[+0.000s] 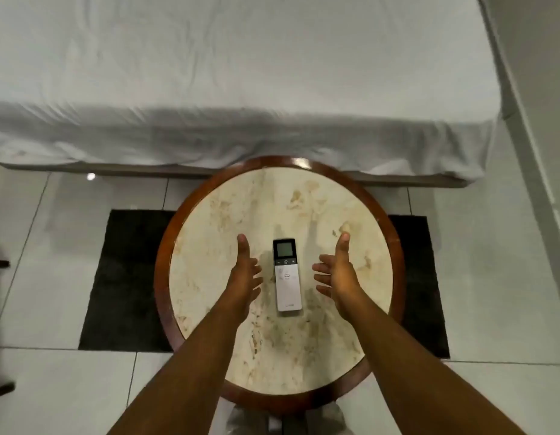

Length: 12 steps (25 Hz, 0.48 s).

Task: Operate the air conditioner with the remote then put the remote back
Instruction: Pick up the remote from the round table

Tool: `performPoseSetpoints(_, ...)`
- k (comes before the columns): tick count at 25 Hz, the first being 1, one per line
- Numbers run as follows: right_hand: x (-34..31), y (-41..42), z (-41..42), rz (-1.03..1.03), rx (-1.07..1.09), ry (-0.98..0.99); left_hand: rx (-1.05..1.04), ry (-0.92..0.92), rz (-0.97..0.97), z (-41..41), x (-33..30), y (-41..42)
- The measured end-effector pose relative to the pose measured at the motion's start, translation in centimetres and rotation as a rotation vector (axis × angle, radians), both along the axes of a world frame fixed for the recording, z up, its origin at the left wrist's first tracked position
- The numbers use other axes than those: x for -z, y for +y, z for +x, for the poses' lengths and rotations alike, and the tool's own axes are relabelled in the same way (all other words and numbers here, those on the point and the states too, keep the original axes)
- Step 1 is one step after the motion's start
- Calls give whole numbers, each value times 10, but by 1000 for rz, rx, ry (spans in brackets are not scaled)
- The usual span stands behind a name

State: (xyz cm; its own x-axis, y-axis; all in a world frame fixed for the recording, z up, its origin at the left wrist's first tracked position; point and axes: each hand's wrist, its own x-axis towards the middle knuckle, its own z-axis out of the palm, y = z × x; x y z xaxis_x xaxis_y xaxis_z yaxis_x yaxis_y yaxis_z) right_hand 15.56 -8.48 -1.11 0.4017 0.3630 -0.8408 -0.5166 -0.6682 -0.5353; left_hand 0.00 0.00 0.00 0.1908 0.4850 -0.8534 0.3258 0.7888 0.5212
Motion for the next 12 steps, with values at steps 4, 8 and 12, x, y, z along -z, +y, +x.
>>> performPoseSetpoints(4,43,11,-12,-108,-149,-102,51,-17,43,17,35,-12)
performPoseSetpoints(8,67,18,-20,-112,-262,-131,52,-16,82,28,57,-15)
performPoseSetpoints(12,83,22,-21,-113,-296,-183,-7,-34,68,30,71,-16)
